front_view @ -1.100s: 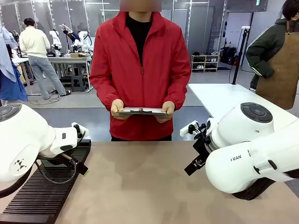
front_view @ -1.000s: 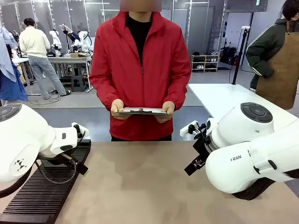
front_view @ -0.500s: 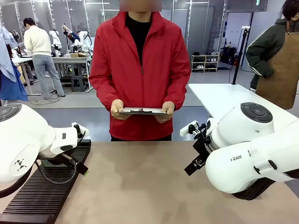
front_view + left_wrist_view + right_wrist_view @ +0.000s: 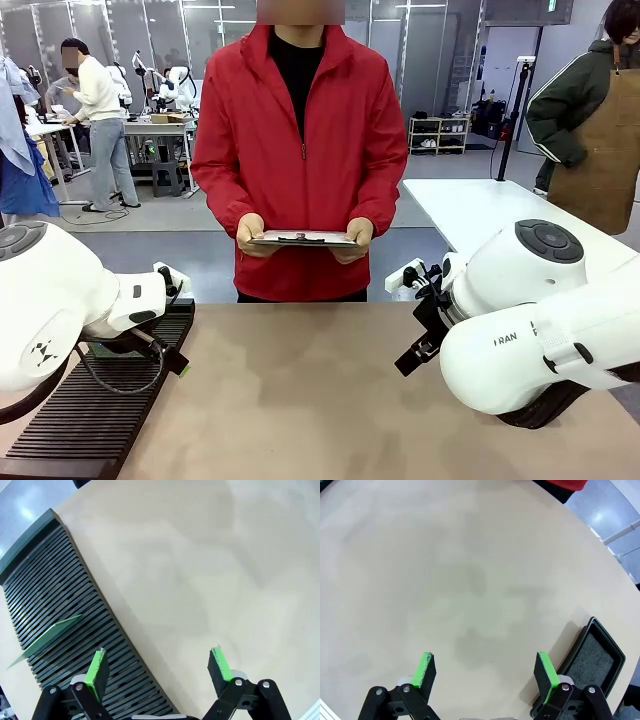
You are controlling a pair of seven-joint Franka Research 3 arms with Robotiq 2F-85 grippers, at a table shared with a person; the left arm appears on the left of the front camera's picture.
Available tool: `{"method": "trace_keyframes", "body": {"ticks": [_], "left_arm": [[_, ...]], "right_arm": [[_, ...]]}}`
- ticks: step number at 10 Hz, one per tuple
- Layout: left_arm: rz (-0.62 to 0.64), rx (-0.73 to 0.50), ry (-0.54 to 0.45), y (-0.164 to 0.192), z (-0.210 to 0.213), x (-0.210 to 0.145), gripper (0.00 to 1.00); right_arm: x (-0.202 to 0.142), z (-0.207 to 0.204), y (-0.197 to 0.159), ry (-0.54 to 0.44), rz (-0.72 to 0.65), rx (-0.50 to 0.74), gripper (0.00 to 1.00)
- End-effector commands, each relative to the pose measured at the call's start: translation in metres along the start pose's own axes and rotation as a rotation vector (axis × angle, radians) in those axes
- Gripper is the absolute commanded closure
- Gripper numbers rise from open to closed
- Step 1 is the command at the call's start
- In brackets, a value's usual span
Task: Inspect the PCB.
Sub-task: Pick up the Blank PCB and present it to the human.
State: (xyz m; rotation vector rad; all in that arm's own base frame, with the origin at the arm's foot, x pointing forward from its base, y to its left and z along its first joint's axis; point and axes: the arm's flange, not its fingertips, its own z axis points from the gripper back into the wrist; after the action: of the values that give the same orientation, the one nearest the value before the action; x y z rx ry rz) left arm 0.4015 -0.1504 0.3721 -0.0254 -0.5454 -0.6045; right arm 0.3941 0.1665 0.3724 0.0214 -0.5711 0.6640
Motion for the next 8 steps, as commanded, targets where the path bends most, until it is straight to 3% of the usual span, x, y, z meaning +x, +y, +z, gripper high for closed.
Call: {"method": "trace_keyframes", "body": {"ticks": [1,5,8], "left_arm": [[0.012,-0.067,-0.014,0.005,0.013,0.01,0.0],[0.115,-0.307,-0.008,0.037,0.064,0.027,0.0],[0.232,-0.609,-0.088,0.068,0.091,0.014,0.0]], "right_arm": [[0.0,0.0,0.0,0.0,0.0,0.0,0.0],[0.019,0.06,-0.039,-0.036,-0.086,0.211,0.0],[0.007,0.1,-0.068,-0.11,-0.309,0.507,0.0]]}}
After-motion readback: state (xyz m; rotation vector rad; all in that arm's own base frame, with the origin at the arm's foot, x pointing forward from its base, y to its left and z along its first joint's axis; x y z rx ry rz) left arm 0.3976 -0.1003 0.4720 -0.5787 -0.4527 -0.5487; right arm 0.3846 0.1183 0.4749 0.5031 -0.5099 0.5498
